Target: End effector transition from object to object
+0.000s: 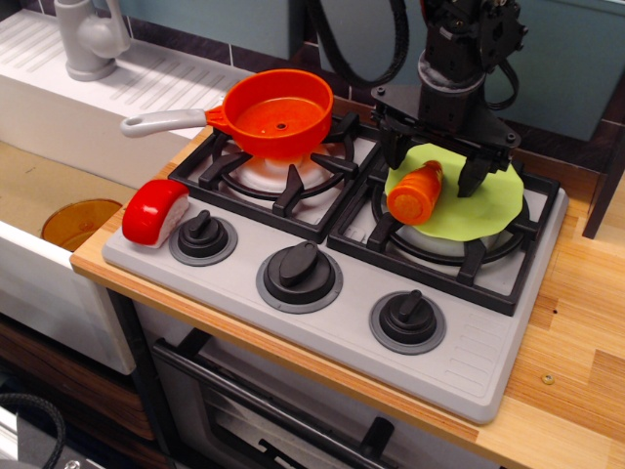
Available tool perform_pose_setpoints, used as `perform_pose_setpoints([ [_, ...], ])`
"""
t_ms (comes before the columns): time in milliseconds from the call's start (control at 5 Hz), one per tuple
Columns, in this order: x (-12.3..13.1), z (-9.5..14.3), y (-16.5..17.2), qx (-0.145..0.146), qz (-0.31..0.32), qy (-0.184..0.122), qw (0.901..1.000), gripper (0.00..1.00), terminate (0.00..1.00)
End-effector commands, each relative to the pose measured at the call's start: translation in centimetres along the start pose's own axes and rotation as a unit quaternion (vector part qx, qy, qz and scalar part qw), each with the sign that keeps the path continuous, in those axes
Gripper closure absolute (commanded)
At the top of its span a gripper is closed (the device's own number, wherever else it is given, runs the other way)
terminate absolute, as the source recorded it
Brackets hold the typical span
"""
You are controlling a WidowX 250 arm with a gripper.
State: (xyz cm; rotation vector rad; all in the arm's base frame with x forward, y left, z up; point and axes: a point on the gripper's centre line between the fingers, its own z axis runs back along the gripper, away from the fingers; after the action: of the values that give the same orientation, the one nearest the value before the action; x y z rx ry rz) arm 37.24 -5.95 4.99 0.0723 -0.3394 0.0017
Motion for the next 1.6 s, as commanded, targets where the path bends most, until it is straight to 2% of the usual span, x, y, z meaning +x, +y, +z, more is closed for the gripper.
perform_pose_setpoints([
  [0,0.0,0.0,0.0,0.000,0.000,0.000,1.0000,0.00,0.00],
  [400,1.4,5.4,0.1,0.033,-0.014,0.030,0.9989,0.00,0.00],
  [800,1.9,9.3,2.1,0.042,-0.037,0.063,0.9964,0.00,0.00],
  [1000,1.9,9.1,5.1,0.046,-0.053,0.062,0.9956,0.00,0.00],
  [1400,-0.8,9.1,10.6,0.077,-0.058,0.052,0.9941,0.00,0.00],
])
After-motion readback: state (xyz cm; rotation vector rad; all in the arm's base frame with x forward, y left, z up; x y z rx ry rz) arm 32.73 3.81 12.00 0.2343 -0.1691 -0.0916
